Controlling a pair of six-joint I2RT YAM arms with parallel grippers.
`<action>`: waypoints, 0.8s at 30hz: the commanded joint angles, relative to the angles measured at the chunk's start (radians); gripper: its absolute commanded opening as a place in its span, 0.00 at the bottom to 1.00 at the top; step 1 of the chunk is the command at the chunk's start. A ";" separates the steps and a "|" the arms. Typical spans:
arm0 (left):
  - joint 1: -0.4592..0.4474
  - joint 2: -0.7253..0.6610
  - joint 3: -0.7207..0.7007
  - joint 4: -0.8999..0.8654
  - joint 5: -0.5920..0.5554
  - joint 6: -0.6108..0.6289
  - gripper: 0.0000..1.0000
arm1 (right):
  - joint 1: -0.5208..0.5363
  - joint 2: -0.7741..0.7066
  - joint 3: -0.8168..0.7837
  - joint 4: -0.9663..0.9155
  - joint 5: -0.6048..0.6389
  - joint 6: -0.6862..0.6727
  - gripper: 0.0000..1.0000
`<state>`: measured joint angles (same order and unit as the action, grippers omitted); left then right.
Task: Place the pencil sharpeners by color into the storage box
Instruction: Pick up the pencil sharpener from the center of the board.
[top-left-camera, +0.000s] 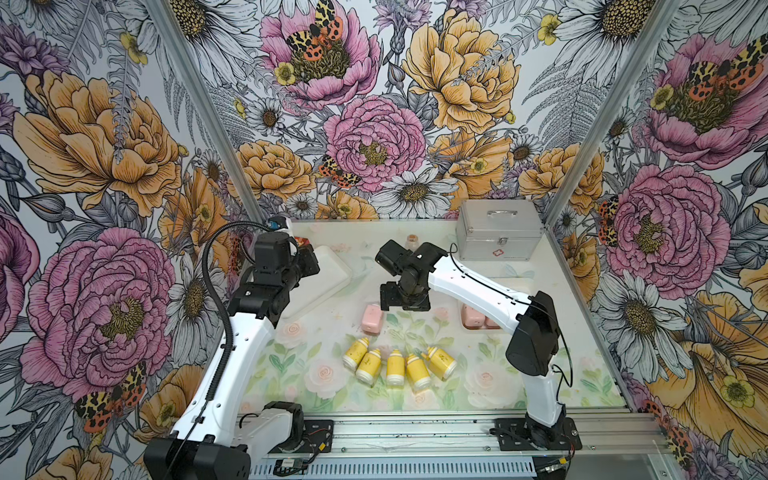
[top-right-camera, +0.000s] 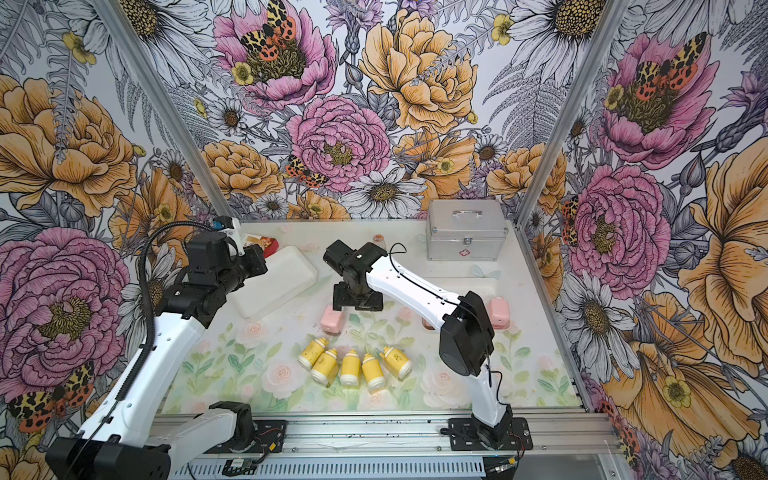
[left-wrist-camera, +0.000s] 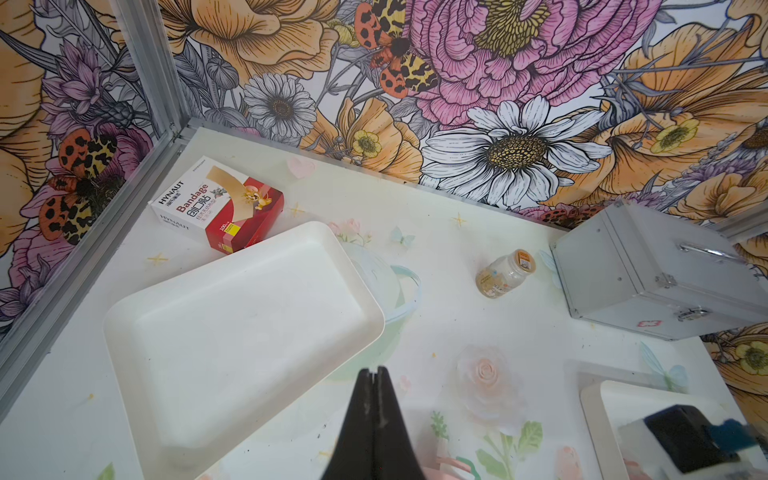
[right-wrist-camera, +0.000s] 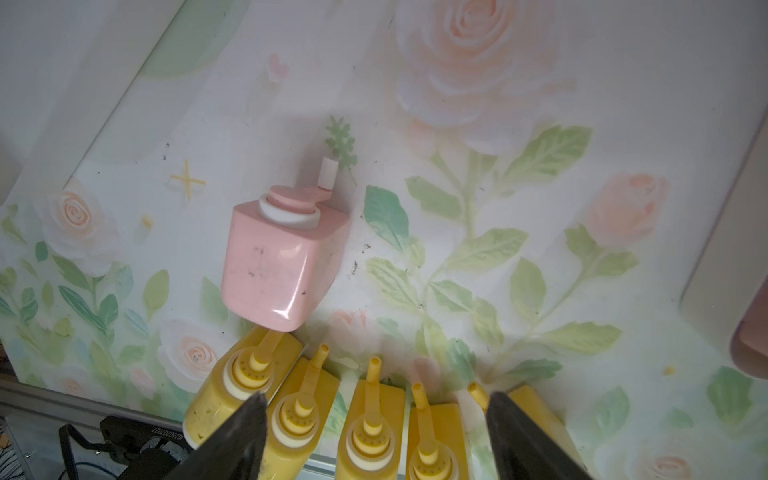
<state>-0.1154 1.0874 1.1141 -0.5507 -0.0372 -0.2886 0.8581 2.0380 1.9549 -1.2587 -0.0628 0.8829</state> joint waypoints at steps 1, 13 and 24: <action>0.010 -0.012 0.009 0.005 -0.010 -0.004 0.00 | 0.008 0.038 0.054 0.049 -0.060 0.061 0.85; 0.011 -0.013 0.009 0.006 -0.009 -0.003 0.00 | 0.024 0.169 0.148 0.072 -0.093 0.104 0.86; 0.011 -0.011 0.009 0.006 -0.003 -0.005 0.00 | 0.029 0.275 0.212 0.073 -0.125 0.105 0.85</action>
<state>-0.1135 1.0874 1.1141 -0.5507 -0.0368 -0.2886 0.8783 2.2822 2.1342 -1.1915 -0.1780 0.9771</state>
